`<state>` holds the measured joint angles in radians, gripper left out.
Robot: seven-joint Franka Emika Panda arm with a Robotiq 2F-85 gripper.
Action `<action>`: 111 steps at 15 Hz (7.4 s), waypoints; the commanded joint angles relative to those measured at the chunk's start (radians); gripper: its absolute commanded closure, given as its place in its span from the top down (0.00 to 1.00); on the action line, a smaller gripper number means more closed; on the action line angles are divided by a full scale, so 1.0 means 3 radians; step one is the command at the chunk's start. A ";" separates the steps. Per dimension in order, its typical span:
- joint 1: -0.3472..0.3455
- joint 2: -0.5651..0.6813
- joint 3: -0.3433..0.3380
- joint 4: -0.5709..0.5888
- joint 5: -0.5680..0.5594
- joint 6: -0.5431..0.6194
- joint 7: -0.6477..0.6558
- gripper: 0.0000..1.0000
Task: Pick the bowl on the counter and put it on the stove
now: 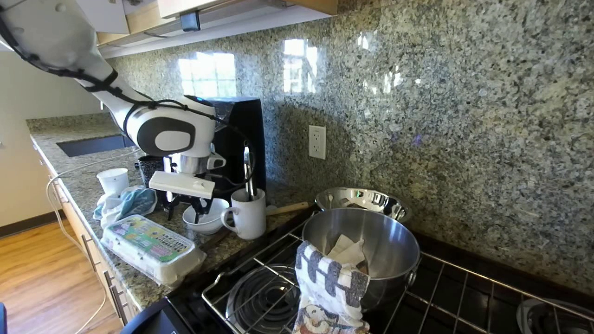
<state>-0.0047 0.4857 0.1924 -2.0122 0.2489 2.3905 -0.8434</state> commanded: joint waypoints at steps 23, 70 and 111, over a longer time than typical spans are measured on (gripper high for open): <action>-0.0053 -0.0104 0.0052 -0.0050 -0.0038 0.0071 -0.0006 0.05; 0.0024 -0.0099 0.0134 0.0094 0.0053 -0.0544 -0.0062 1.00; -0.0014 -0.0066 0.0063 0.0138 -0.0036 -0.0347 0.0050 0.04</action>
<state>-0.0070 0.4711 0.2172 -1.9699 0.2533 2.2775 -0.8408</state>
